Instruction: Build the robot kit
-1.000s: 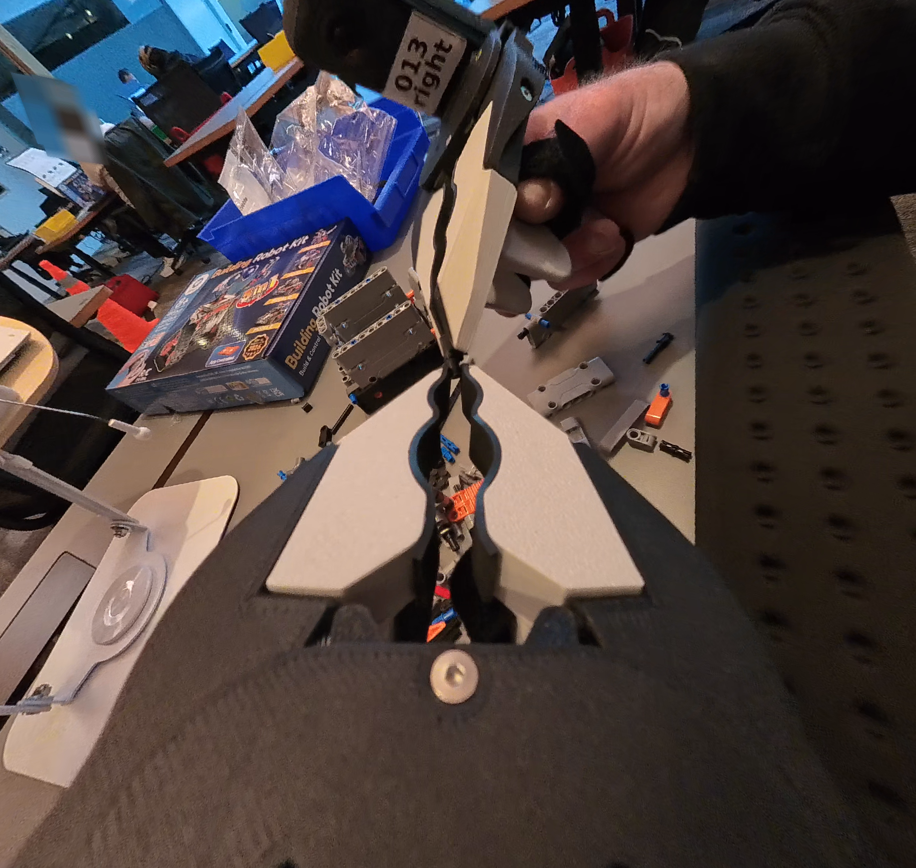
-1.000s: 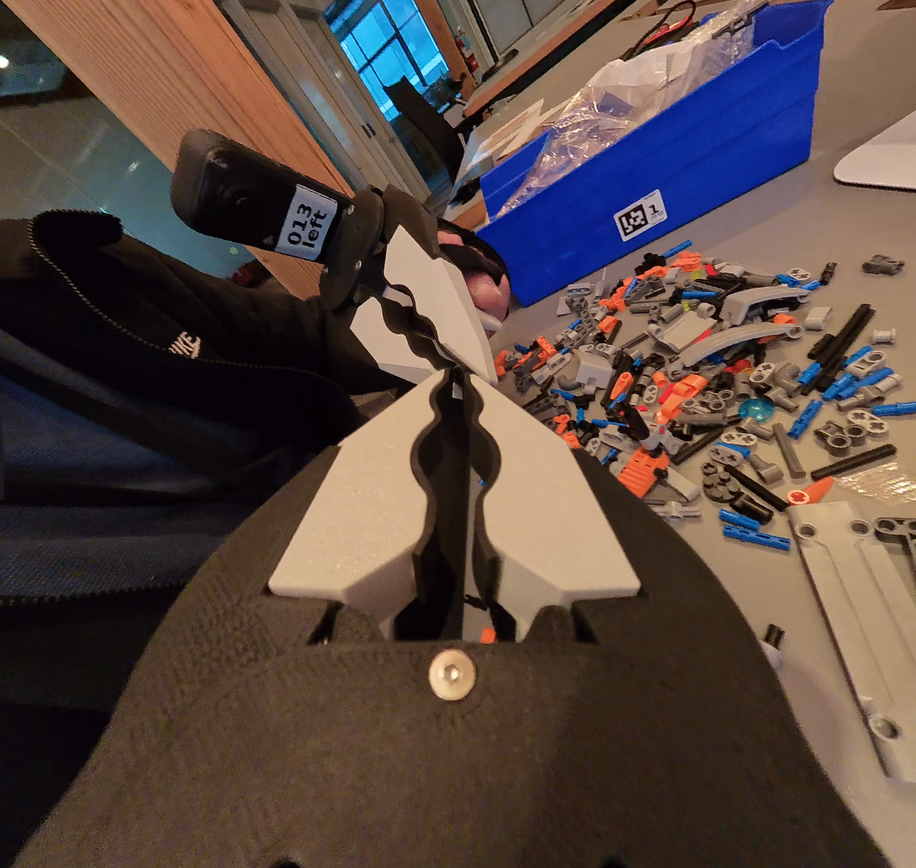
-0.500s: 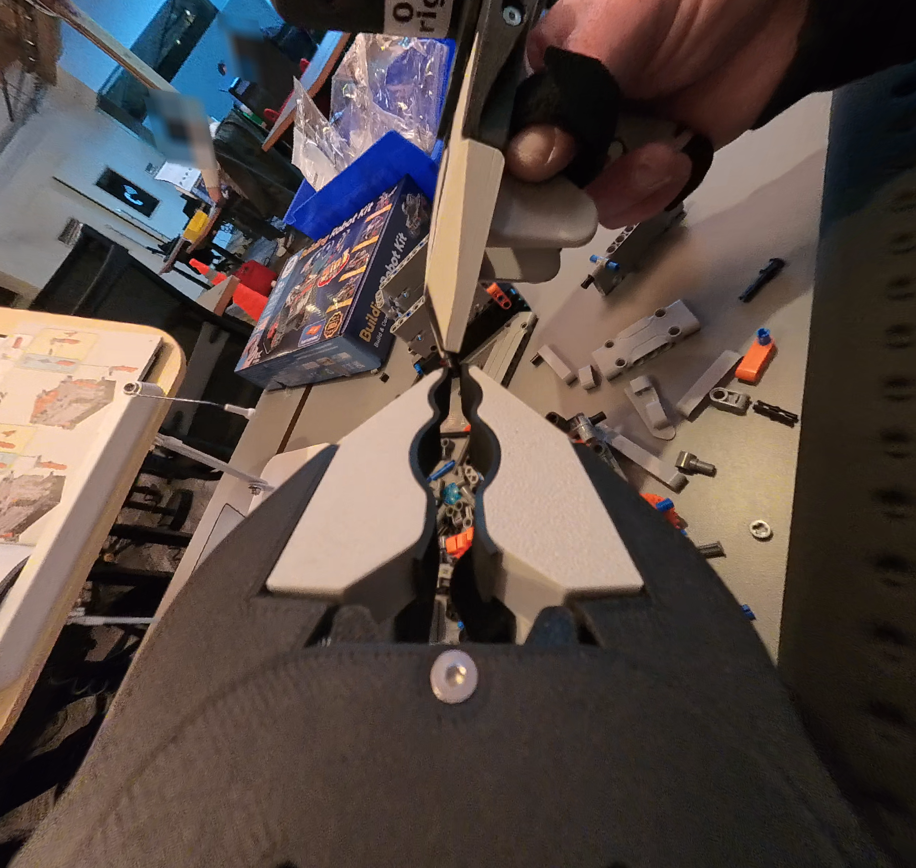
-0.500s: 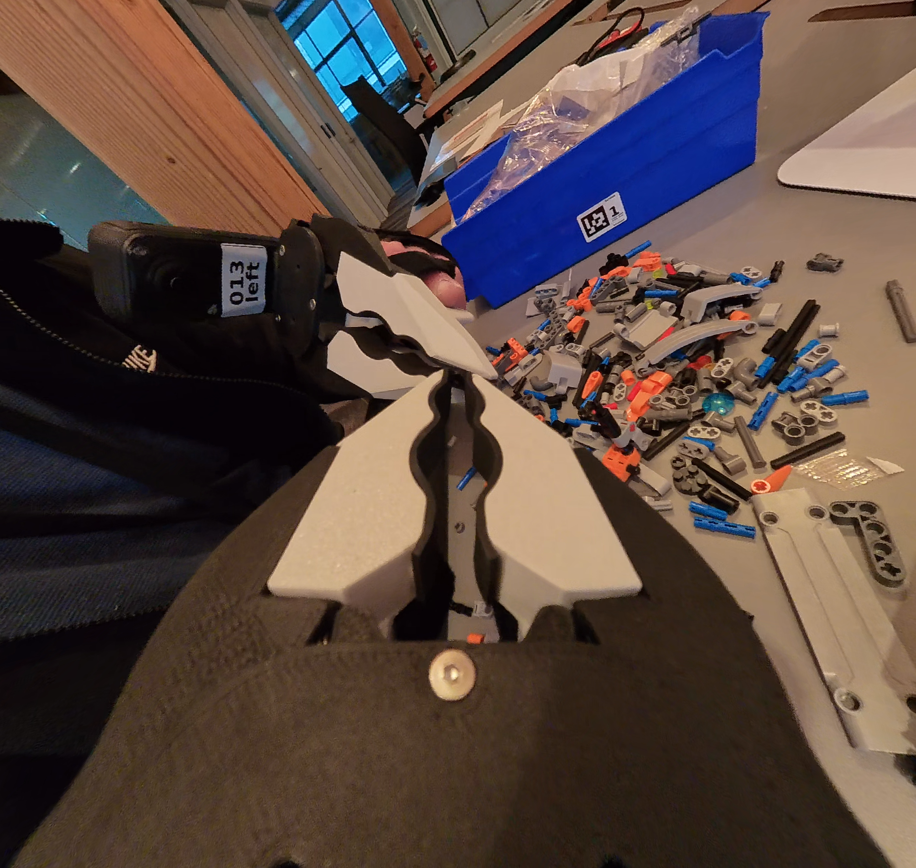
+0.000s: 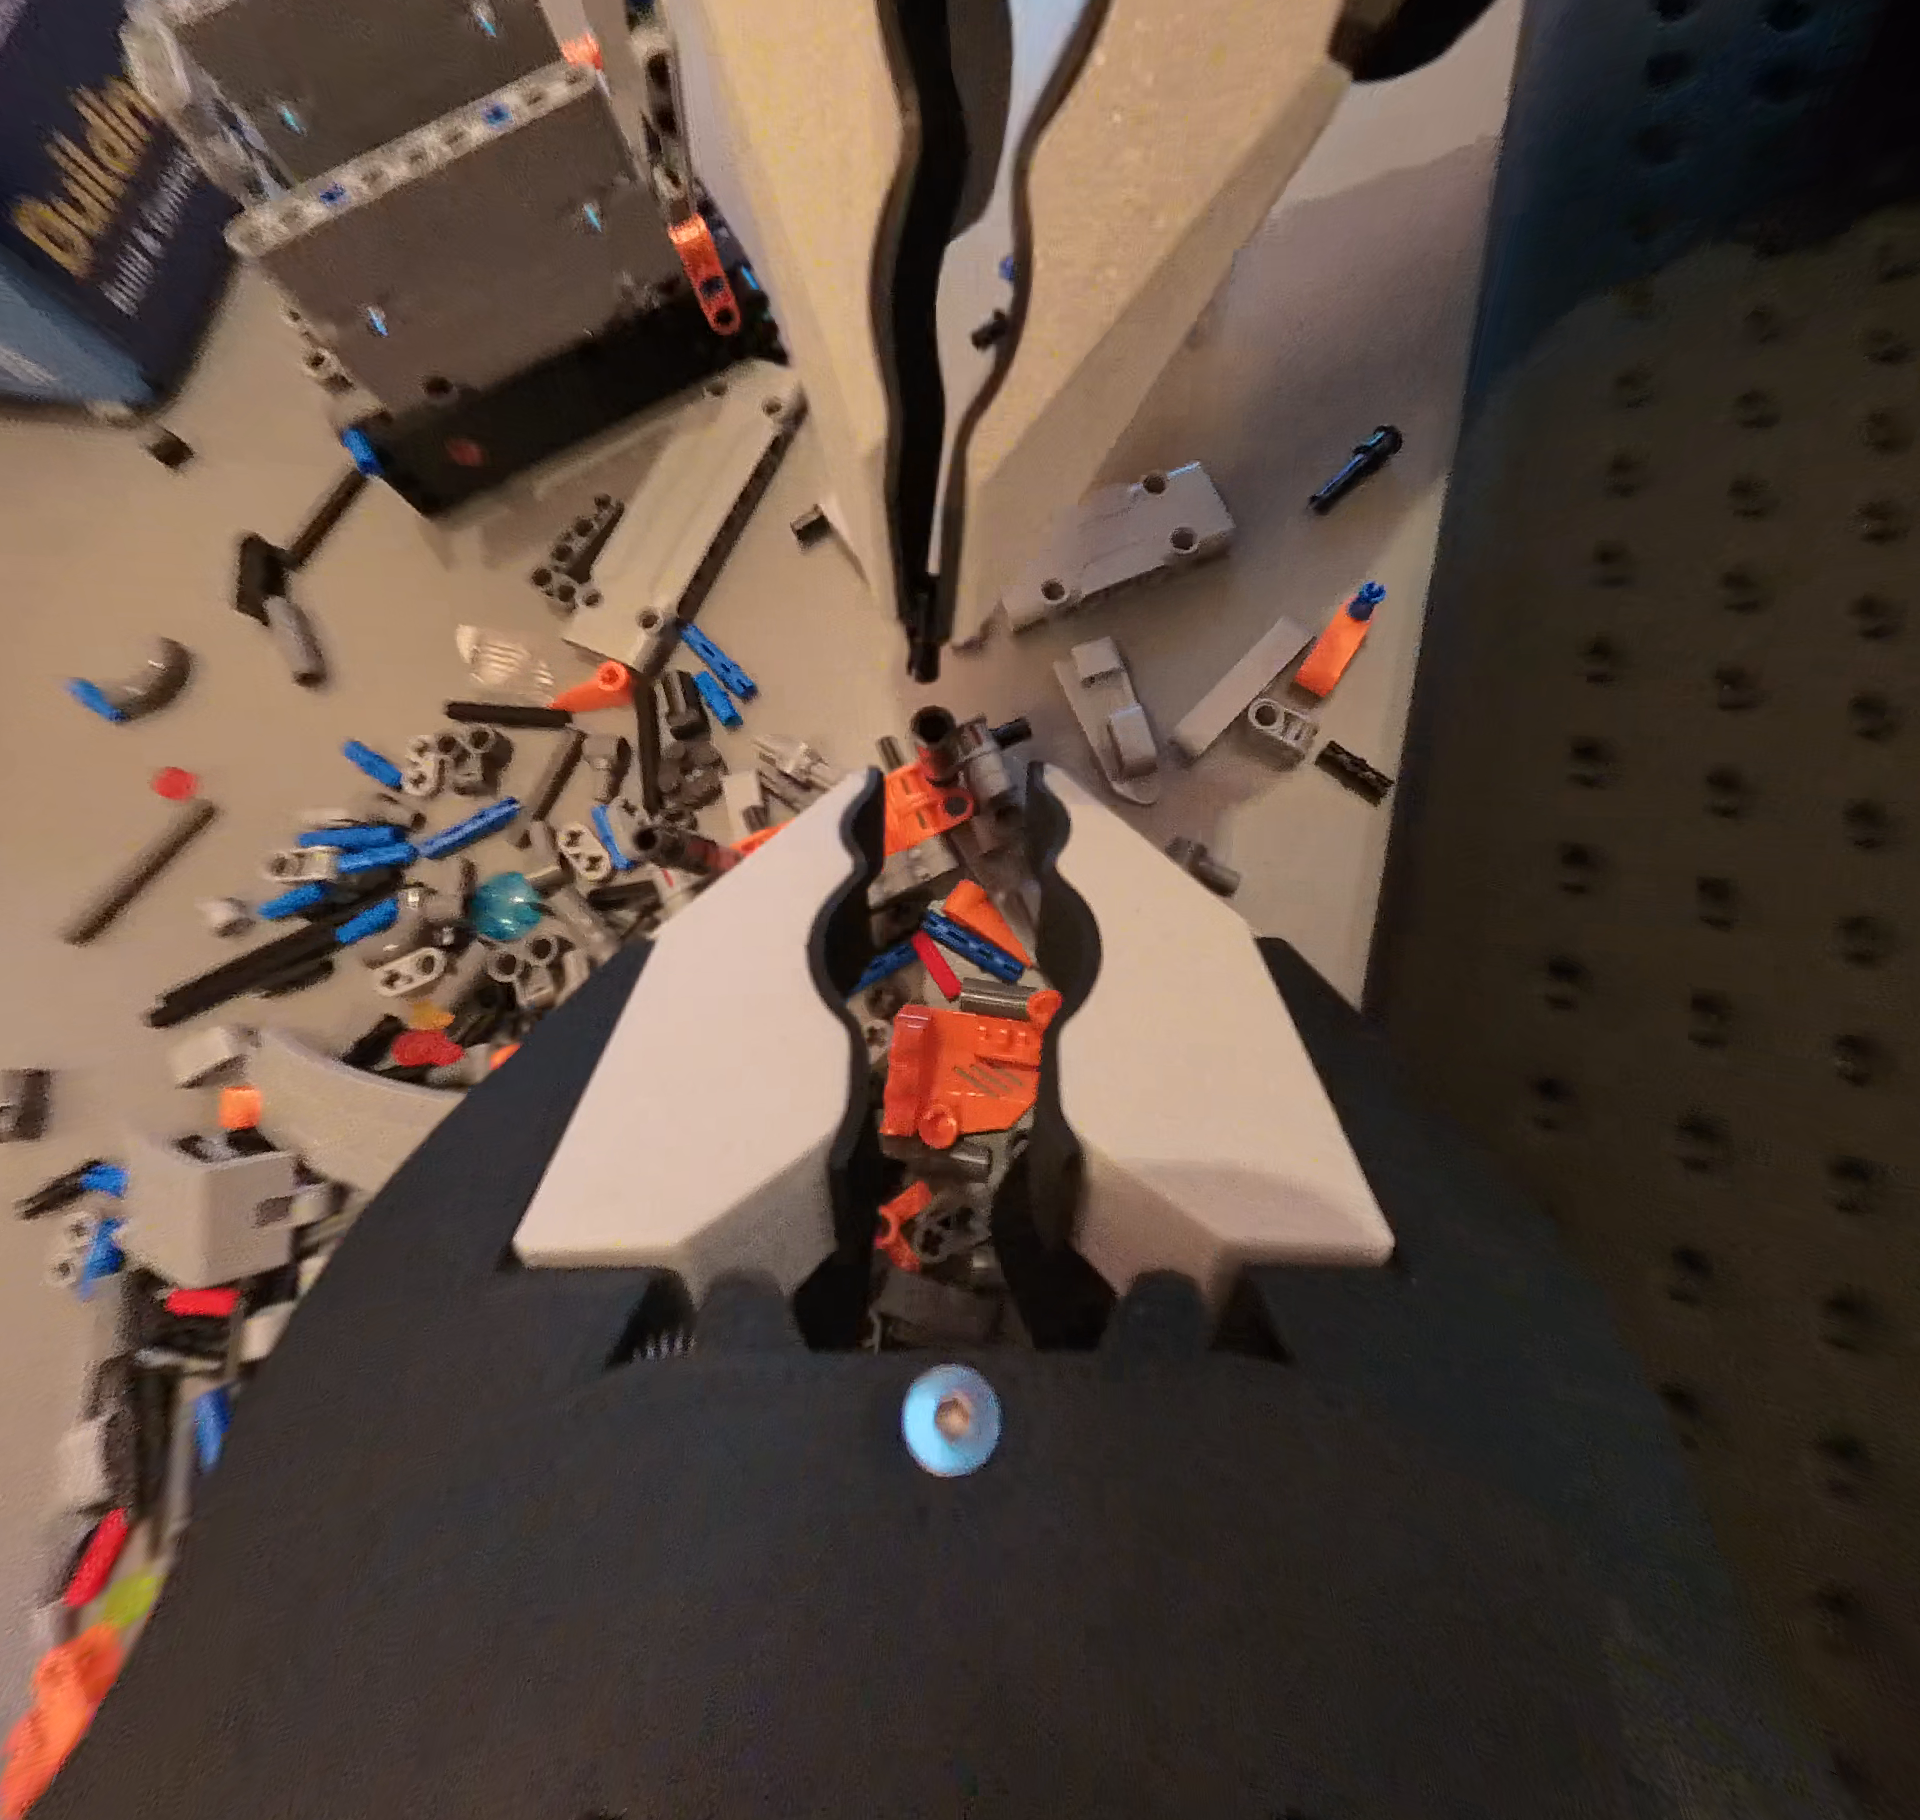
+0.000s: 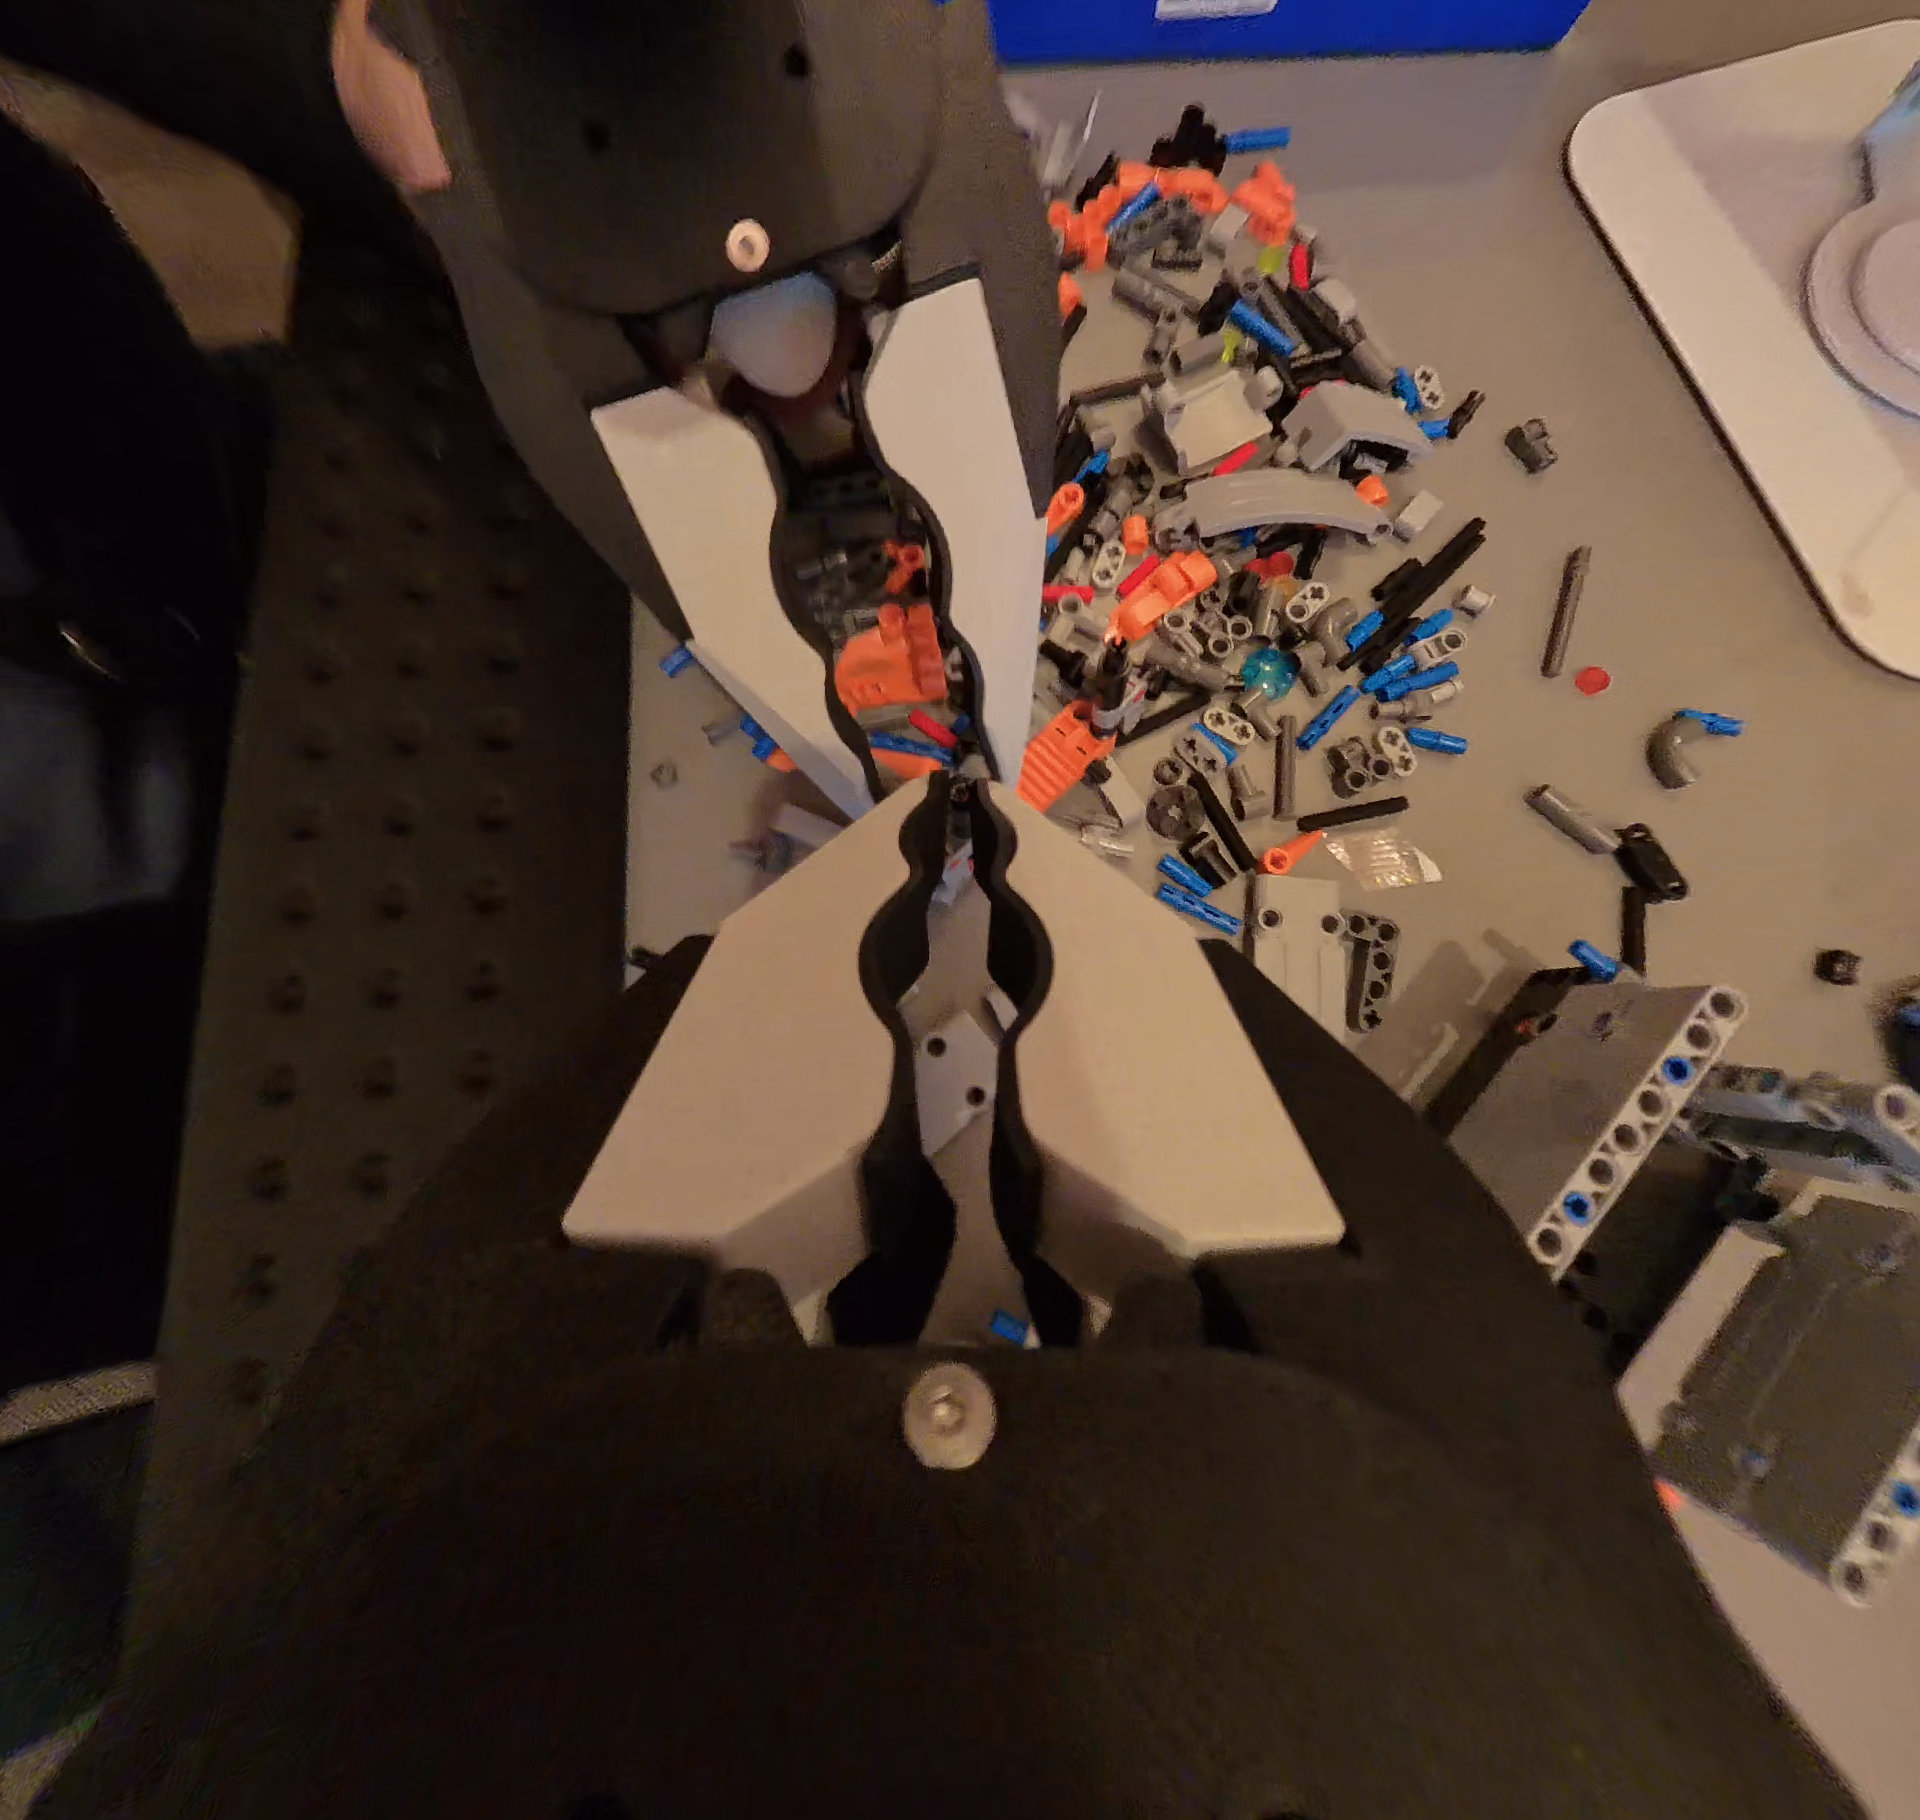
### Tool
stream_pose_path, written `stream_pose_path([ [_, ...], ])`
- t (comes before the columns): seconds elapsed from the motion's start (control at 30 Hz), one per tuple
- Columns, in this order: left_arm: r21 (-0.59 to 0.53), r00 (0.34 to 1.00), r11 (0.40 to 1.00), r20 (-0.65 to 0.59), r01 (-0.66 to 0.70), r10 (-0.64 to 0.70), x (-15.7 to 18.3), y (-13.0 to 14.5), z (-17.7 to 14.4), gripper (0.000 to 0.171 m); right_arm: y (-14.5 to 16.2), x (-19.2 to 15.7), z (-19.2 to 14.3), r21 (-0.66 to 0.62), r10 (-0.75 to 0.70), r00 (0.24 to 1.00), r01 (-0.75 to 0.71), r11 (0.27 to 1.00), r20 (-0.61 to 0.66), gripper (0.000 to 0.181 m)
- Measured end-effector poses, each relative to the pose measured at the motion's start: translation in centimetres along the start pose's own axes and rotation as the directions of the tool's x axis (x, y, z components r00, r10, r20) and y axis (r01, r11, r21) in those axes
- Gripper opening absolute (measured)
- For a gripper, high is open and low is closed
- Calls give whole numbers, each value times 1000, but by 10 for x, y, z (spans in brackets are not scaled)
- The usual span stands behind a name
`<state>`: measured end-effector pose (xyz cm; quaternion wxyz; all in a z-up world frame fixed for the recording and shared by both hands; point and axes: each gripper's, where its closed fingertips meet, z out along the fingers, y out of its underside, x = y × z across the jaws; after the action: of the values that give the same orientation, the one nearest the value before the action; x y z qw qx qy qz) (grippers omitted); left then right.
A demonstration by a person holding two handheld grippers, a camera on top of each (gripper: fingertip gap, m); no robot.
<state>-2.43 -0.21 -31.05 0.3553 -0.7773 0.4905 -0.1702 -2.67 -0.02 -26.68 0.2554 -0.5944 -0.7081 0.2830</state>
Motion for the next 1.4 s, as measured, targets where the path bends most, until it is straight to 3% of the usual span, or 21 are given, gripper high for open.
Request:
stream_pose_path([
  [0.07, 17, 999, 1000, -37, 24, -23, 3, -2, 2, 14, 3, -1, 4, -45, -57, 998, 56, 997, -7, 2],
  [0.27, 6, 997, 999, -65, 31, -31, 3, -1, 9, 7, 19, 6, 13, -202, -162, 986, 148, 968, -50, 2],
  [0.33, 4, 998, 1000, -60, 22, -22, 2, -1, 9, 3, 19, 4, 11, -202, -169, 985, 158, 967, -38, 2],
  [0.63, 4, 998, 1000, -54, 21, -21, -3, -7, 14, 21, 23, 11, 10, -180, -135, 990, 127, 976, -36, 2],
  [0.73, -5, 999, 1000, -52, 13, -13, -4, -7, 19, 12, 24, 10, 9, -173, -134, 990, 126, 977, -33, 2],
  [1.0, 7, 999, 1000, -51, 15, -15, -4, -8, 20, 11, 25, 6, 9, -169, -159, 987, 153, 974, -24, 2],
  [1.4, 7, 1000, 1000, -26, -15, 15, -5, -9, 20, 5, 27, 3, 12, -285, -256, 966, 240, 928, -21, 2],
])
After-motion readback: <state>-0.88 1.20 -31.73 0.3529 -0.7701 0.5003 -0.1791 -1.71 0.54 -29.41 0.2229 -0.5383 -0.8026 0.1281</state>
